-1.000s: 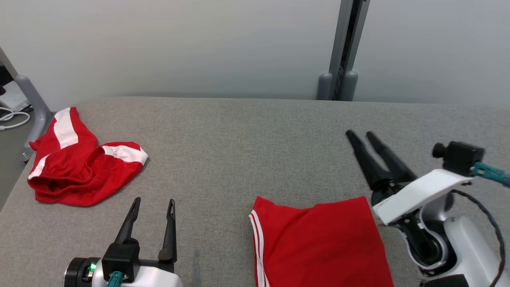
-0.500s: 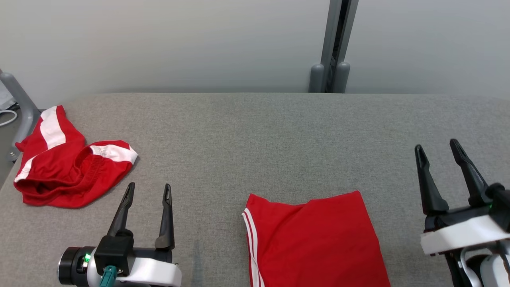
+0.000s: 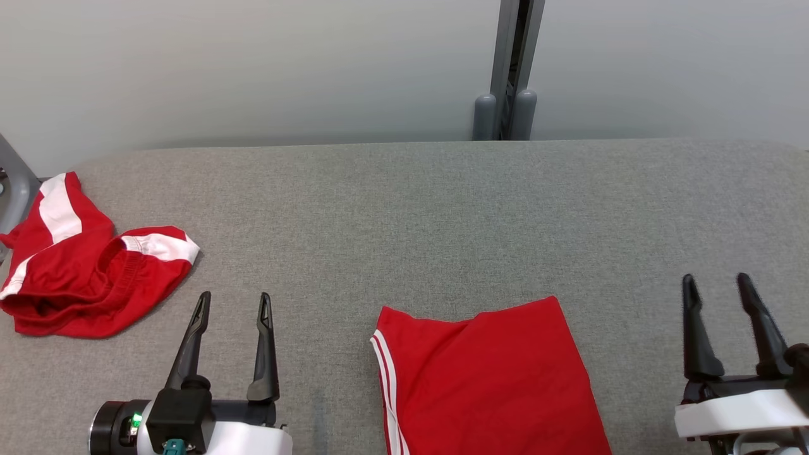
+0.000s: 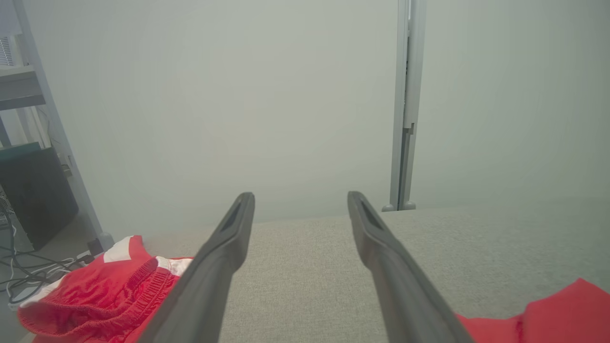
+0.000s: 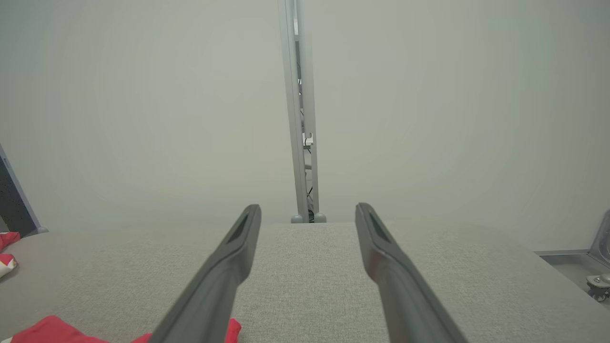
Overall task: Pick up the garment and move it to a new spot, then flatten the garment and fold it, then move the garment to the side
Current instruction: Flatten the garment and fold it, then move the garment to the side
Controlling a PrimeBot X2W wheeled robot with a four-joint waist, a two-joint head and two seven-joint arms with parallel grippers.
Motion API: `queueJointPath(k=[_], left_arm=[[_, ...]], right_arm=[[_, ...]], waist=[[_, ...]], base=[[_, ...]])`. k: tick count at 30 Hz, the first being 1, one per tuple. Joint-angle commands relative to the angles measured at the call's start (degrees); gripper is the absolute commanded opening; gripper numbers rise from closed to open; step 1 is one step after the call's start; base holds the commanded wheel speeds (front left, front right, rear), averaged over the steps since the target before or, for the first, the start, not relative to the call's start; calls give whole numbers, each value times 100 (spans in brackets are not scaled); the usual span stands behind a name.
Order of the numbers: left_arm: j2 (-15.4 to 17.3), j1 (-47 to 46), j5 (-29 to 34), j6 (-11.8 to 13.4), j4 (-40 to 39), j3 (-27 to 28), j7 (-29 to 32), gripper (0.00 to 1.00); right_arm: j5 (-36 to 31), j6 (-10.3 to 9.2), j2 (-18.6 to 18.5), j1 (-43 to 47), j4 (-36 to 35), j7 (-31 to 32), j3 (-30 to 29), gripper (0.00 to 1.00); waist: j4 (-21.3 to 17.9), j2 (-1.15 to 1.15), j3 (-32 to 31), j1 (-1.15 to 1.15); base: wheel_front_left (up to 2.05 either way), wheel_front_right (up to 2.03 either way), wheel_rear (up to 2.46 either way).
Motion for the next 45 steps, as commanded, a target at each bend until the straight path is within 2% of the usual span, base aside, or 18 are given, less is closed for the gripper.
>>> queueJointPath(k=[1,18,38,40,42,45], left_arm=[[18,33,-15,48,-28,-9,-20,100],[20,11,-54,152,-21,-181,-20,100],[20,14,87,37,125,-334,-20,100],[20,-8,78,36,134,-351,-20,100],[20,-34,71,36,143,-363,-20,100],[19,-114,87,-6,178,-408,-20,100]], right_arm=[[51,1,17,37,-35,-39,-101,100],[149,1,155,-15,12,-39,-218,100],[198,1,122,-164,63,-40,-196,100],[339,1,102,-146,151,-40,-27,100],[799,1,24,-124,443,71,340,100],[1564,0,-418,-307,747,473,958,100]], waist=[[1,0,10,0],[103,0,0,0],[153,0,25,0],[165,0,45,0],[168,0,92,0],[193,0,210,0]], base=[[0,0,0],[0,0,0],[0,0,0],[0,0,0],[0,0,0],[0,0,0]])
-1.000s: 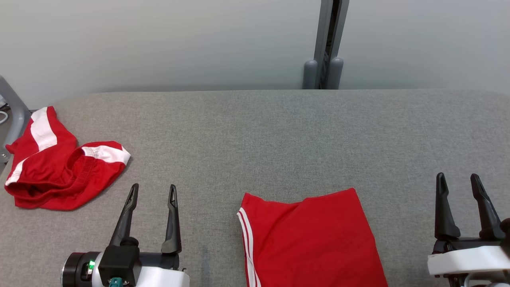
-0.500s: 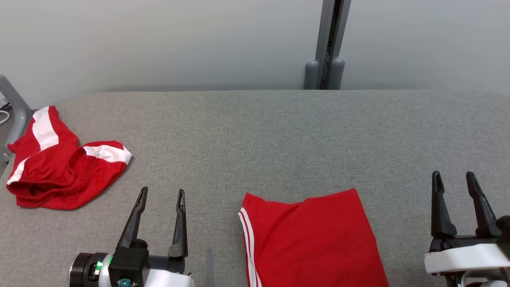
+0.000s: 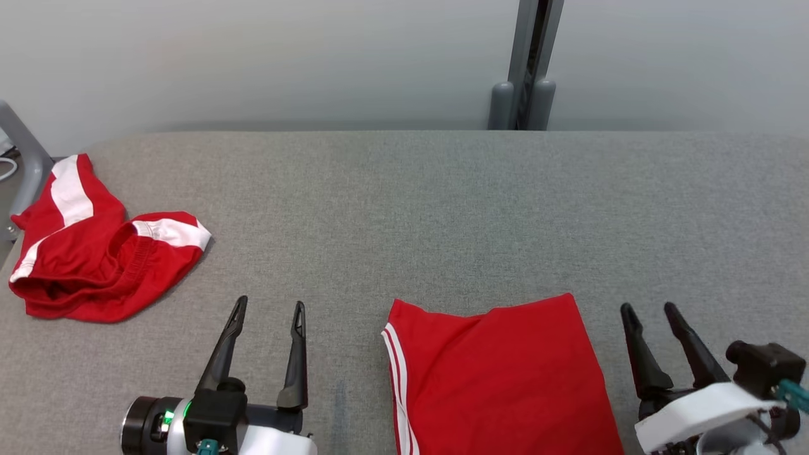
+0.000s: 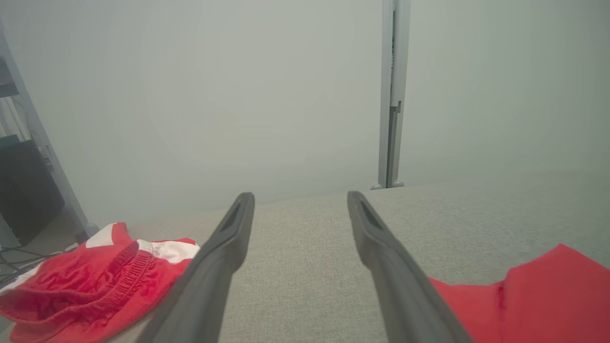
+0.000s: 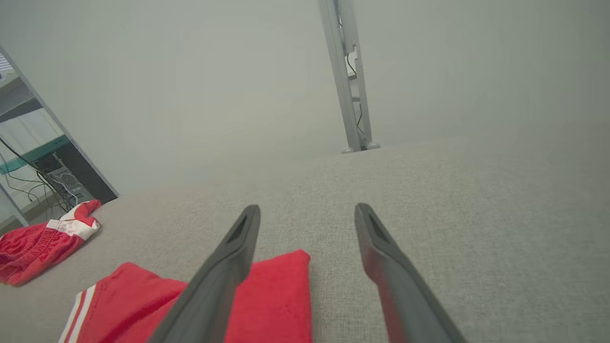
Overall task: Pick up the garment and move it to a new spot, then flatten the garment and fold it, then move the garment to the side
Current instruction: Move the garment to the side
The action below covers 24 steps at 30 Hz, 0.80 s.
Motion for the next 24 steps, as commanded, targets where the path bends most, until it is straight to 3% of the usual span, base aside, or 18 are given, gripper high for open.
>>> queueJointPath(k=[1,5,10,16,22,23,24], left_arm=[[17,-122,18,-17,21,-4,-20,100],[17,-233,-20,-69,179,-32,-21,100],[19,-357,-43,-79,226,-102,-20,100],[17,-496,-47,-74,235,-199,-20,100],[17,-526,-48,-63,273,-221,-20,100],[17,-534,-50,-65,280,-230,-20,100],[17,-541,-49,-65,283,-230,-20,100]], right_arm=[[164,1,-189,-116,28,126,125,100],[1087,1,-773,-316,193,897,854,100],[1856,1,-1204,-554,396,1608,1297,100],[2463,0,-1317,-734,588,2164,1734,100],[2671,0,-1314,-818,714,2411,2152,100],[2702,0,-1316,-854,726,2423,2230,45],[2724,0,-1323,-881,724,2414,2277,13]], waist=[[29,0,86,0],[84,0,301,0],[208,0,516,0],[378,0,649,0],[468,0,658,0],[481,0,655,0],[490,0,654,0]], base=[[0,0,0],[0,0,0],[0,0,0],[0,0,0],[0,0,0],[0,0,0],[0,0,0]])
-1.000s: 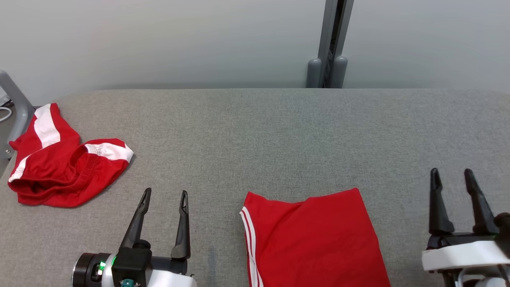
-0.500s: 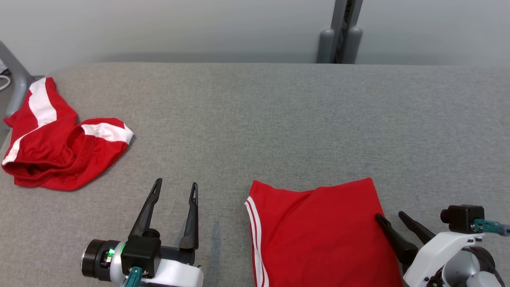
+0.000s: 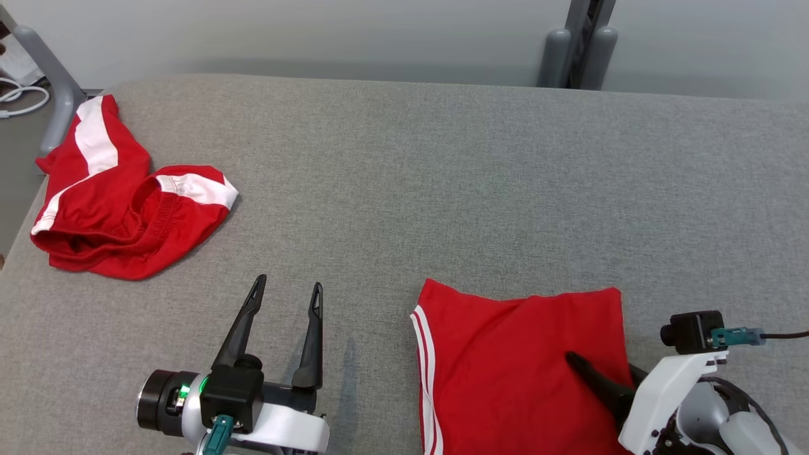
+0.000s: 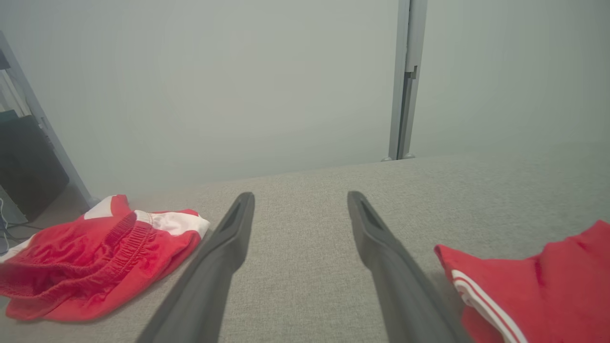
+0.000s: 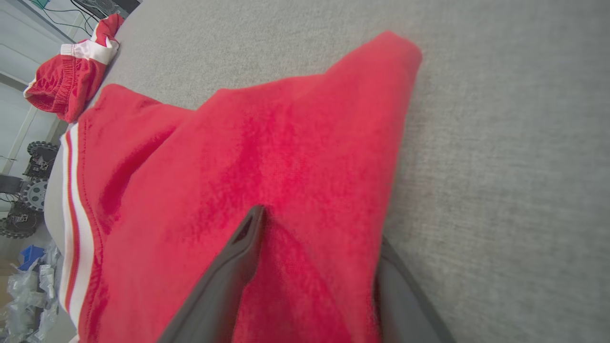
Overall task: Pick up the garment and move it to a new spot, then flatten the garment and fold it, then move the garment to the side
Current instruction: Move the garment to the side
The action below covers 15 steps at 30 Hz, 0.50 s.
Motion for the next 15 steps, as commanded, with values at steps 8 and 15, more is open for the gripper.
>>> queueJointPath(k=[8,15], left_arm=[[19,-102,108,-37,-48,-27,-20,100],[21,-301,233,-126,-250,-162,-20,100]], right_arm=[[96,-5,-230,-275,187,-168,328,0],[-355,-19,-904,-803,309,-268,595,0]], waist=[[-30,0,18,0],[-286,0,367,0]], base=[[0,0,0],[0,0,0]])
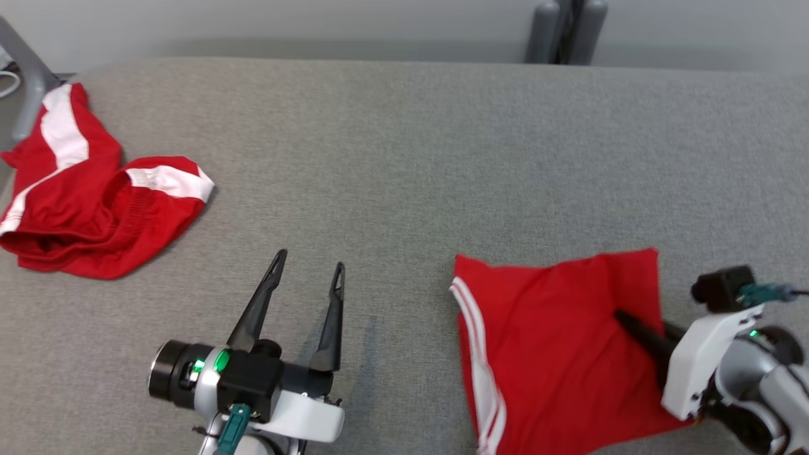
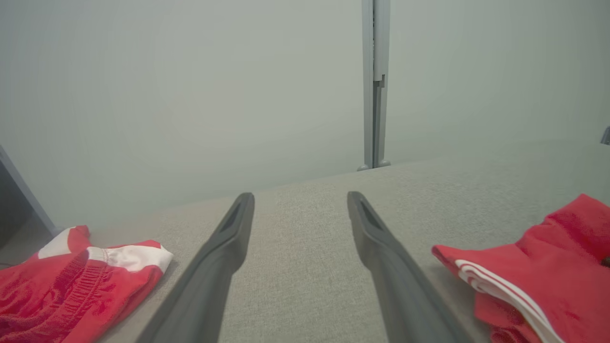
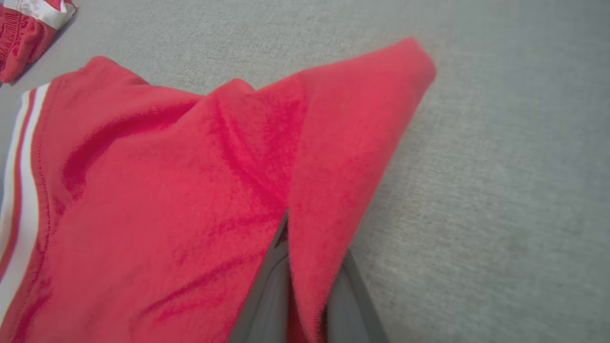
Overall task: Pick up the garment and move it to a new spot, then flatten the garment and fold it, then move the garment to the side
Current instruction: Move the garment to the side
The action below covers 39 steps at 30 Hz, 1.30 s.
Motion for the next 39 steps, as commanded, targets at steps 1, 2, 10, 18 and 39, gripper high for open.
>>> queueJointPath(k=[1,2,10,18,39], left_arm=[[22,-193,95,-64,-42,-59,-20,100],[35,-258,120,-91,-66,-88,-20,100],[128,-1063,305,-320,-160,-482,-20,100],[136,-2109,467,-532,-167,-1114,-20,100],[376,-3046,249,-281,10,-1963,1,100]], right_arm=[[-66,-44,-234,-156,122,-18,-27,0],[-96,-45,-336,-257,108,-10,-19,0],[-618,-39,-1144,-1071,122,-204,67,0],[-696,-39,-1640,-1562,523,-486,-425,0],[-1691,-36,-2007,-2663,2043,-1110,-1714,0]], waist=[[-162,0,214,0],[-237,0,317,0],[-919,0,1175,0],[-1469,0,2143,0],[-1609,0,3146,0]], base=[[0,0,0],[0,0,0],[0,0,0],[0,0,0],[0,0,0]])
